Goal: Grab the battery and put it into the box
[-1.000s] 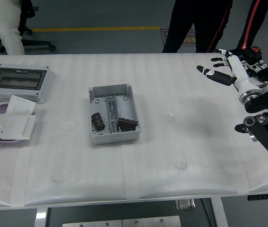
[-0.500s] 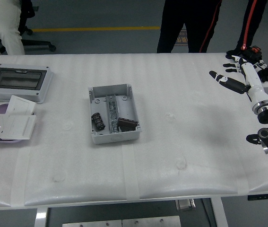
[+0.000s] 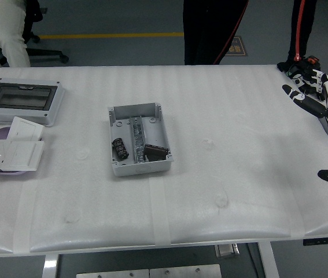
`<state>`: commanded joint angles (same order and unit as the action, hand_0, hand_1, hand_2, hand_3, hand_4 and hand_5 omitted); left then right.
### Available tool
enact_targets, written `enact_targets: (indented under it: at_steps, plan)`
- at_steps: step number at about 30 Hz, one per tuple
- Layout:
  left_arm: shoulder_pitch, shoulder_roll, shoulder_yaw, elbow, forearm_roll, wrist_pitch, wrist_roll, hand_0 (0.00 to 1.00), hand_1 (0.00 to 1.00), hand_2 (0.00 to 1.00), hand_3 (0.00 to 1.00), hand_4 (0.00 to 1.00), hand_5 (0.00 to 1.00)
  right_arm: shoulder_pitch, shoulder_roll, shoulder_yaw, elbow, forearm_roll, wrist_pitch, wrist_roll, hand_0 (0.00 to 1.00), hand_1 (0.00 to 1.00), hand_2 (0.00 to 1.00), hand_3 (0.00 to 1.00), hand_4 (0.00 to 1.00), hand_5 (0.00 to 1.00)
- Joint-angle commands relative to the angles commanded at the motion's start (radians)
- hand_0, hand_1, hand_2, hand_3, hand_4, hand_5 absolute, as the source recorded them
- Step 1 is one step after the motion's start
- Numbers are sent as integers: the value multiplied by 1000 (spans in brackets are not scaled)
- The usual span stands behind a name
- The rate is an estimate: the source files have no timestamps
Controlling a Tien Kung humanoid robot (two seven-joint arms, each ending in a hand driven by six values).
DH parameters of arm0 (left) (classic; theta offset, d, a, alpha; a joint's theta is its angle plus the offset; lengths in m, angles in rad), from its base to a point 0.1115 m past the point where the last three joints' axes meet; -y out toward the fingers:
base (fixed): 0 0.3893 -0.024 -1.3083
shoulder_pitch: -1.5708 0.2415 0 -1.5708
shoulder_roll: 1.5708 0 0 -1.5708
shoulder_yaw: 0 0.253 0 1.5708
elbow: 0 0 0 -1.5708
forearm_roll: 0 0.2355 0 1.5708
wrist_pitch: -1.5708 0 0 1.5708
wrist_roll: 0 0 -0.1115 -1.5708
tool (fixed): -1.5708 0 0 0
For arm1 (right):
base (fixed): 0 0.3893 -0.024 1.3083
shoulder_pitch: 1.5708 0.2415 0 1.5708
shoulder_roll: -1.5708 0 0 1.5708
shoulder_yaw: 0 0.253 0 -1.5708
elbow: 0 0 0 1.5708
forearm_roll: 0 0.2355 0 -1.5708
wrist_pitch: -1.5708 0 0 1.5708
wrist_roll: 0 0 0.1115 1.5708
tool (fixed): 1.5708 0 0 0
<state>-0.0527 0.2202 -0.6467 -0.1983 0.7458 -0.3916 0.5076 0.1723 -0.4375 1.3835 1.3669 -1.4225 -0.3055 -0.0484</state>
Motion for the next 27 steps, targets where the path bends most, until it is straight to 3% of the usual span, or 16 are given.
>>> enact_targets:
  at_steps: [10, 16, 27]
  plan:
    - [-69, 15, 14, 0, 110, -19, -2, 417, 523, 509, 485, 22, 2, -127, -3, 106, 66, 39, -65, 61, 972, 765, 843, 878, 923, 483]
    - [-84, 14, 21, -4, 129, -21, -1, 420, 526, 518, 486, 31, 2, -186, -7, 144, 81, 78, -114, 106, 969, 761, 840, 888, 921, 506]
    - [-22, -8, 66, -5, 64, -12, -10, 422, 527, 526, 486, 35, 2, -182, 5, 113, 80, 82, -123, 117, 964, 762, 837, 887, 915, 524]
